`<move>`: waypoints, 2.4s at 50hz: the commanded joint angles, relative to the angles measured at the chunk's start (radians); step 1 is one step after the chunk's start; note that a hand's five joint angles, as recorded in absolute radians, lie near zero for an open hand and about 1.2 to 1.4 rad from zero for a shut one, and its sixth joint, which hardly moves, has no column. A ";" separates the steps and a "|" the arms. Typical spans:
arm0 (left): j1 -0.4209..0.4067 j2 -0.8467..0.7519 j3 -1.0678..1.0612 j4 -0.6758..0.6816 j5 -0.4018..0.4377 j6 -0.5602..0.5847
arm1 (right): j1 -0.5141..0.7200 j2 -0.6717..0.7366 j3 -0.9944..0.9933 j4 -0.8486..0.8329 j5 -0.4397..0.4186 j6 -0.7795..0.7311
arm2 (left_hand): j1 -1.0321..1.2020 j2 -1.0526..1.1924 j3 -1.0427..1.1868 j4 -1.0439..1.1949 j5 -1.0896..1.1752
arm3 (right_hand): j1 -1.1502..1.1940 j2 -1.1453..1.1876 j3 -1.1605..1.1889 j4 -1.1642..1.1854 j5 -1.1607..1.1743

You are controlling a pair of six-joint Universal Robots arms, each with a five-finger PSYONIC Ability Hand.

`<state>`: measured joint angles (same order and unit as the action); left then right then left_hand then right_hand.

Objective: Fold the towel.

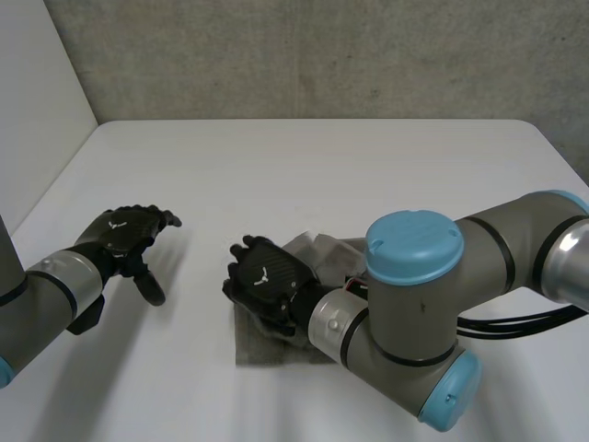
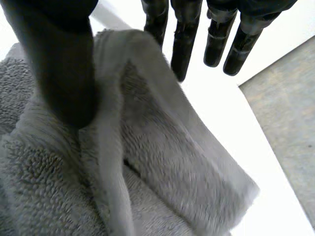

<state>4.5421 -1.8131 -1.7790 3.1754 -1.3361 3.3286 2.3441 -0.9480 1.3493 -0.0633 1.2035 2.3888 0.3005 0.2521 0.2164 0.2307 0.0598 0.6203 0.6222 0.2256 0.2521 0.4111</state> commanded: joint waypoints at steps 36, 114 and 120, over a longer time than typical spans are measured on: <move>-0.531 -0.359 0.323 0.061 -0.219 -0.213 | -0.632 -0.350 0.648 -0.102 -0.262 0.155 | -0.081 -0.033 -0.042 -0.056 -0.015 | -0.005 -0.006 -0.051 -0.078 0.030; -0.269 0.087 -0.048 0.186 -0.328 -0.230 | -0.384 -0.381 0.383 0.017 -0.325 0.023 | -0.093 -0.044 -0.042 -0.056 -0.027 | 0.776 0.774 -0.051 -0.078 0.811; -0.212 0.133 -0.045 0.193 -0.311 -0.232 | -0.241 -0.271 0.240 0.089 -0.292 -0.028 | -0.093 -0.044 -0.042 -0.056 -0.027 | 0.776 0.774 -0.051 -0.078 0.811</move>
<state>4.2814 -1.7197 -1.8267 3.3619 -1.6674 3.0989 1.9554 -1.3303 1.7272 -0.0386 0.8803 2.4050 0.3005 0.2521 0.2164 0.2307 0.0592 1.2949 1.2625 0.2257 0.2521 1.1507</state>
